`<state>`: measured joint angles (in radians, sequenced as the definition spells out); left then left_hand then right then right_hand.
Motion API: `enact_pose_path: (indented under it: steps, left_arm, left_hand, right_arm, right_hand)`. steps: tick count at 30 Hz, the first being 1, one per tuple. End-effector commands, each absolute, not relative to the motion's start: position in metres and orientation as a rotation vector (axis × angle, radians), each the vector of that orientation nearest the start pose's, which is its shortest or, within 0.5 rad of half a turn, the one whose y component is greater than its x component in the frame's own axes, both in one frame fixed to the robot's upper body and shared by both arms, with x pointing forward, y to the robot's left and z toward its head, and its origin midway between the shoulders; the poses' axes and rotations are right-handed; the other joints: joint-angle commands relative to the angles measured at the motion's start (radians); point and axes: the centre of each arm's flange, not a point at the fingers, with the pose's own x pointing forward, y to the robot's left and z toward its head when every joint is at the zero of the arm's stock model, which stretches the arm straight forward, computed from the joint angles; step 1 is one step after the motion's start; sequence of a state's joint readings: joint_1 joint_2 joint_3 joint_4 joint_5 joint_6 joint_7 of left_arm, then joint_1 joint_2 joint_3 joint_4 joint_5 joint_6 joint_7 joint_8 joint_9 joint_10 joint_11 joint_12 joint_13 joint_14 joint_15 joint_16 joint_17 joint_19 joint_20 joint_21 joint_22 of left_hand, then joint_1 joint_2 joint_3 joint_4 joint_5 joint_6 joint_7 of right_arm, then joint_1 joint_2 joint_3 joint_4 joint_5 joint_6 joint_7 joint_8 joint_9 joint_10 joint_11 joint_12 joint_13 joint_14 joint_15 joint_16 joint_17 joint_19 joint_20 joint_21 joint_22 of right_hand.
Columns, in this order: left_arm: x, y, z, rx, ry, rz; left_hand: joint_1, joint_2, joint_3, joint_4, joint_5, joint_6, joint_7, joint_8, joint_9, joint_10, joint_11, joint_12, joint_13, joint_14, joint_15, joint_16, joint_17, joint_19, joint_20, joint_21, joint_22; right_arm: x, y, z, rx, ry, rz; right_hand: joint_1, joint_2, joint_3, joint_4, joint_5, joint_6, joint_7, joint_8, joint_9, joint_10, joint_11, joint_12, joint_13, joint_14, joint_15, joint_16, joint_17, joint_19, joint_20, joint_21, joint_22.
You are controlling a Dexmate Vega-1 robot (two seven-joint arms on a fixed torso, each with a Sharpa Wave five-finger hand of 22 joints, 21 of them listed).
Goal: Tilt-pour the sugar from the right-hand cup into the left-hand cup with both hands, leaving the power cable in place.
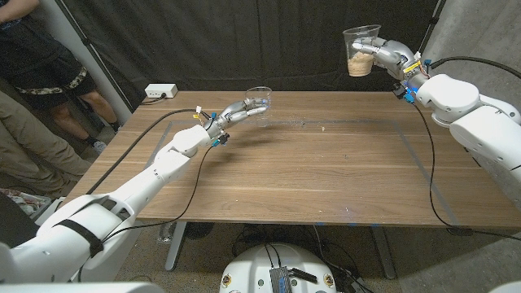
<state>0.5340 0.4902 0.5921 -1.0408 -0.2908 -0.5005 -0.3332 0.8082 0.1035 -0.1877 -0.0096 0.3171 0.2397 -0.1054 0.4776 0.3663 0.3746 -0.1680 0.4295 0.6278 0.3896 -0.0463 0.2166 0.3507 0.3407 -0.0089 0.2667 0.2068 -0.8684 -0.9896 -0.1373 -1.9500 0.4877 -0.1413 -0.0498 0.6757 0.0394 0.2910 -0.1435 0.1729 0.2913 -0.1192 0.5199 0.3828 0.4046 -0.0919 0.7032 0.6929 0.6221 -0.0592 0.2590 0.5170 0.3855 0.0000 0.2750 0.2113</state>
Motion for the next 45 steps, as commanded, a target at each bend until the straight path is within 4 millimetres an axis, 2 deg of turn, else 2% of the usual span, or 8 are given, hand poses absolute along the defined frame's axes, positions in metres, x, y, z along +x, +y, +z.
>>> enact_pose_path:
  steps: [1, 11, 31, 36, 39, 45]
  left_arm:
    - [0.670, 0.201, 0.036, 0.558, -0.744, -0.565]
    - [0.669, 0.196, 0.033, 0.550, -0.753, -0.581]
    - [0.665, 0.185, 0.024, 0.541, -0.765, -0.600]
    - [0.665, 0.183, 0.023, 0.541, -0.765, -0.605]
    - [0.665, 0.182, 0.023, 0.543, -0.767, -0.609]
    - [0.666, 0.180, 0.022, 0.541, -0.770, -0.619]
  left_hand:
    - [0.004, 0.008, -0.006, -0.002, -0.003, 0.015, 0.005, 0.008, 0.000, 0.009, 0.000, 0.006, 0.005, 0.010, -0.121, -0.003, 0.002, 0.003, -0.003, 0.006, 0.004]
    - [0.007, 0.009, -0.008, -0.002, -0.006, 0.017, 0.002, 0.008, -0.002, 0.012, 0.000, 0.009, 0.005, 0.012, -0.123, -0.003, 0.003, 0.004, -0.007, 0.007, 0.004]
    - [0.009, 0.012, -0.012, -0.001, -0.010, 0.018, 0.003, 0.009, -0.003, 0.010, 0.001, 0.011, 0.006, 0.013, -0.124, -0.005, 0.005, 0.003, -0.006, 0.007, 0.004]
    - [0.009, 0.013, -0.013, 0.000, -0.012, 0.019, 0.002, 0.010, -0.003, 0.011, 0.000, 0.013, 0.006, 0.013, -0.124, -0.005, 0.006, 0.003, -0.006, 0.008, 0.004]
    - [0.010, 0.013, -0.014, 0.000, -0.013, 0.021, 0.000, 0.010, -0.004, 0.010, 0.001, 0.013, 0.006, 0.014, -0.123, -0.006, 0.006, 0.003, -0.005, 0.008, 0.004]
    - [0.010, 0.014, -0.016, 0.001, -0.014, 0.021, 0.002, 0.010, -0.004, 0.011, 0.000, 0.014, 0.006, 0.014, -0.124, -0.006, 0.007, 0.002, -0.005, 0.008, 0.004]
  right_arm:
    - [0.505, -0.317, 0.181, -0.604, -0.764, 0.143]
    - [0.503, -0.302, 0.189, -0.653, -0.771, 0.190]
    - [0.502, -0.289, 0.190, -0.709, -0.744, 0.263]
    - [0.502, -0.283, 0.189, -0.719, -0.741, 0.283]
    - [0.503, -0.279, 0.189, -0.723, -0.739, 0.296]
    - [0.503, -0.270, 0.191, -0.741, -0.735, 0.330]
  right_hand:
    - [0.001, 0.005, -0.002, 0.003, 0.002, 0.012, -0.003, -0.005, 0.002, 0.011, -0.004, 0.007, 0.002, 0.013, -0.168, 0.004, 0.004, 0.000, 0.006, -0.002, 0.004]
    - [0.002, 0.005, -0.002, 0.003, 0.002, 0.014, -0.002, -0.007, 0.003, 0.012, -0.004, 0.007, 0.003, 0.014, -0.169, 0.003, 0.005, -0.001, 0.008, -0.003, 0.004]
    - [0.002, 0.006, -0.002, 0.003, 0.002, 0.017, -0.003, -0.010, 0.003, 0.015, -0.004, 0.005, 0.004, 0.017, -0.169, 0.001, 0.007, -0.005, 0.011, -0.006, 0.003]
    - [0.002, 0.007, -0.002, 0.003, 0.002, 0.017, -0.003, -0.011, 0.003, 0.017, 0.001, 0.005, 0.004, 0.017, -0.169, 0.001, 0.007, -0.005, 0.011, -0.006, 0.003]
    - [0.001, 0.006, -0.002, 0.003, 0.002, 0.017, -0.003, -0.012, 0.004, 0.014, -0.009, 0.002, 0.003, 0.018, -0.168, 0.001, 0.008, -0.004, 0.010, -0.006, 0.003]
    - [0.001, 0.007, -0.002, 0.004, 0.003, 0.018, -0.002, -0.012, 0.004, 0.017, -0.004, 0.003, 0.004, 0.018, -0.169, 0.000, 0.008, -0.004, 0.011, -0.006, 0.003]
